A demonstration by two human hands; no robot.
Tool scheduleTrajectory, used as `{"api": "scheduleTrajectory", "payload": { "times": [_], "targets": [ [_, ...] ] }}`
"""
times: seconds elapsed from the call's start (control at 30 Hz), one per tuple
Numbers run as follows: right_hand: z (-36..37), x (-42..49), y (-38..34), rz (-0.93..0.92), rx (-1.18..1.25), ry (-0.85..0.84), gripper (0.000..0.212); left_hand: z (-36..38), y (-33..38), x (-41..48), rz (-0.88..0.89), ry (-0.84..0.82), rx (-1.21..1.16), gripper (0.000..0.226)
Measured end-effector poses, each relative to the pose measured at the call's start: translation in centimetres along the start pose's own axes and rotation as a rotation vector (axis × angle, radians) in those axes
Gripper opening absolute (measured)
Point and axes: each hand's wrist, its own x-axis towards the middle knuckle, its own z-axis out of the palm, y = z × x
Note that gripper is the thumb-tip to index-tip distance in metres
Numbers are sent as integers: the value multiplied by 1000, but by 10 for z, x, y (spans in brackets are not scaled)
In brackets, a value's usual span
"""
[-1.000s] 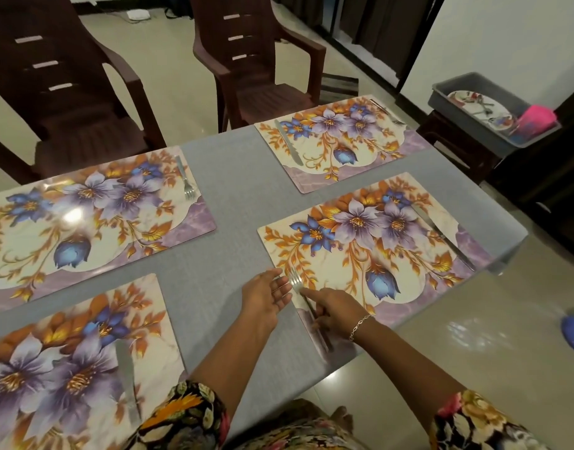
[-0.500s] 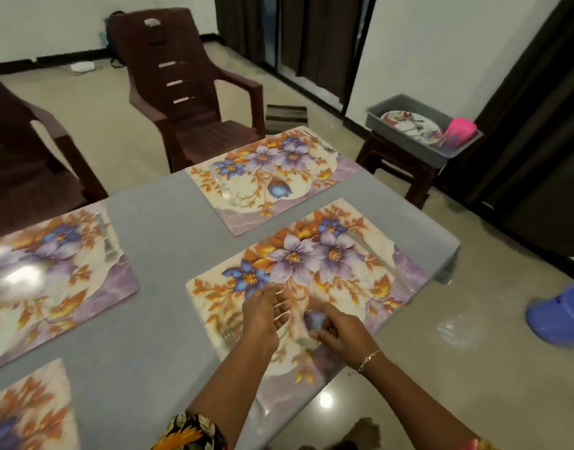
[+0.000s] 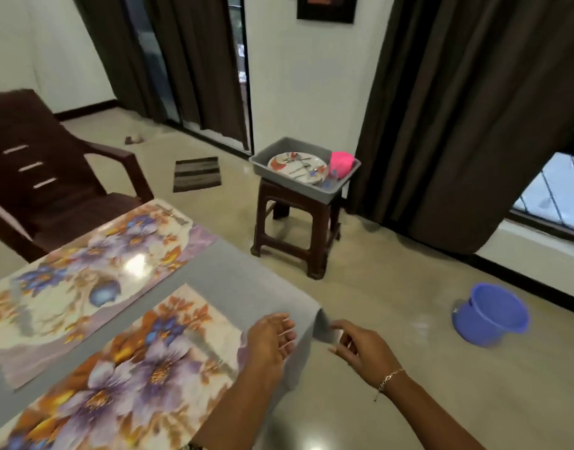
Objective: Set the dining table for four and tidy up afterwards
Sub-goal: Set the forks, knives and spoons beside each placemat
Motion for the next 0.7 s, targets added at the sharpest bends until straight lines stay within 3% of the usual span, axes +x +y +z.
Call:
{"api": "scheduleTrajectory", "payload": {
  "times": [0.13,0.37,0.7],
  "targets": [
    [-45,38,42,37,24,52,34,66,12,20,-1,-96,28,29],
    [-109,156,105,-24,-63,-7,34,170,51,106,81,-8,-52,13],
    [-190,339,166,-65,-96,-91,34,311,159,227,90,33,-148,18]
  ]
}}
